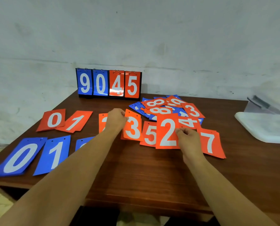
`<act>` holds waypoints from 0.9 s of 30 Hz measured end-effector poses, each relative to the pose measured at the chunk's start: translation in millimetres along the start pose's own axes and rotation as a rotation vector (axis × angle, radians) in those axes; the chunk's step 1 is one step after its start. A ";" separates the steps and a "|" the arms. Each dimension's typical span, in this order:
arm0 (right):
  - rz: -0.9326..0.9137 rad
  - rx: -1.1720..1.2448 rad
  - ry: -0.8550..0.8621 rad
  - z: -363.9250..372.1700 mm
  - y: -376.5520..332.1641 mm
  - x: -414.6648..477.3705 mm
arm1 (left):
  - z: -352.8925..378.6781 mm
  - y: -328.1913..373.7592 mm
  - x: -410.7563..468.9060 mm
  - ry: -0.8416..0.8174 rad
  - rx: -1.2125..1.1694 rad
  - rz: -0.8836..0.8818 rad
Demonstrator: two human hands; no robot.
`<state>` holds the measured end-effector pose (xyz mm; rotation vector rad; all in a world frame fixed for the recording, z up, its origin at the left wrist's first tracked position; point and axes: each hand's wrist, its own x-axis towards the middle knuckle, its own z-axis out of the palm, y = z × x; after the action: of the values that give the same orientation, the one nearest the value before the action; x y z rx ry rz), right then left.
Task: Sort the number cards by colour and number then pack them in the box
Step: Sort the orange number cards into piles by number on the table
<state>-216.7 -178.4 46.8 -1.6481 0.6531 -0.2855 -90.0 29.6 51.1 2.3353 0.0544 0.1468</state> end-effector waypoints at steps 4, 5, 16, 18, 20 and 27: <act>-0.038 -0.011 0.017 -3.3 3.1 1.2 | -13.4 -5.8 9.4 0.102 -0.004 -0.038; -0.042 -0.004 0.011 -3.6 3.6 1.0 | -18.4 -8.0 11.1 0.125 0.007 -0.042; 0.109 0.180 -0.376 89.7 -8.1 -10.5 | -32.5 -52.3 15.1 -0.067 0.137 -0.093; 0.105 0.104 -0.375 95.3 -9.9 -8.5 | -36.7 -58.4 16.1 -0.049 0.163 -0.091; 0.102 0.073 -0.350 93.1 -9.8 -3.1 | -43.1 -66.3 19.1 -0.027 0.188 -0.084; 0.117 0.078 -0.259 73.4 -6.4 3.0 | -47.7 -71.4 25.2 0.085 0.035 -0.120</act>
<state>-173.5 -119.2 38.4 -1.5328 0.5328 -0.0116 -70.5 115.4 34.8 2.3525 0.2409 0.1859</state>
